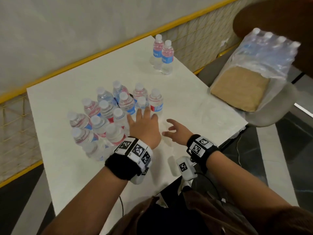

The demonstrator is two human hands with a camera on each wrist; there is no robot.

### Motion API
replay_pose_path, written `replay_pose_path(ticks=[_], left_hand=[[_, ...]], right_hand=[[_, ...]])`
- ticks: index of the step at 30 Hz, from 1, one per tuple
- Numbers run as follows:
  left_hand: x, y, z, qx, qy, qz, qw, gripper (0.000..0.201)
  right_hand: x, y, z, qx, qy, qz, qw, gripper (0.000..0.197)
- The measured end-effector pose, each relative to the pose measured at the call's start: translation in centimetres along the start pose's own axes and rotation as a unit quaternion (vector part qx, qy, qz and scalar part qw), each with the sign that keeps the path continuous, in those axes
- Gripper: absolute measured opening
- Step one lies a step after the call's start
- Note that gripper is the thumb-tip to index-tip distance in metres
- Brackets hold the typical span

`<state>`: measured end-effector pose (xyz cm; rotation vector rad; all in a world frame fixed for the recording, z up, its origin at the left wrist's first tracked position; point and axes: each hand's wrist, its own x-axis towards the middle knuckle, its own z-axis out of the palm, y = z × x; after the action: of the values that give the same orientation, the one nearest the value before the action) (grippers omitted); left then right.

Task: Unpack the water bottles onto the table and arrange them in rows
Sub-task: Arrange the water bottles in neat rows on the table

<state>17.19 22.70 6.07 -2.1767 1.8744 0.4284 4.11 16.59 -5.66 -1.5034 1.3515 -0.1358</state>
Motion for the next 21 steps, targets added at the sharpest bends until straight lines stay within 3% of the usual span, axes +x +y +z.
replay_pose_path(ticks=[3,6,10,14,18,21], left_hand=[[1.0,1.9,-1.2,0.003,0.035,0.047,0.998,0.053],[3.3,5.8,-2.2,-0.006,0.025,0.109,0.994,0.053],[8.5,11.7,-2.3,-0.018,-0.038,0.164,0.986,0.057],[14.2,17.5,-3.2,-0.032,-0.005,0.2,0.979,0.054],[18.6,22.1,-5.0,-0.052,0.061,0.225,0.971,0.044],[21.5,24.3,-5.8,-0.055,0.075,0.228,0.969,0.052]], right_hand=[[0.5,1.4,-4.4,0.008,0.025,0.031,0.999,0.056],[0.9,2.1,-9.5,0.008,0.068,0.031,0.997,0.045],[1.3,1.6,-17.6,0.07,0.176,-0.037,0.981,0.039],[1.6,1.4,-24.6,0.138,0.239,-0.064,0.959,0.029],[1.7,3.4,-28.3,0.059,0.247,-0.023,0.967,0.037],[2.2,5.6,-28.7,0.045,0.249,0.011,0.967,0.052]])
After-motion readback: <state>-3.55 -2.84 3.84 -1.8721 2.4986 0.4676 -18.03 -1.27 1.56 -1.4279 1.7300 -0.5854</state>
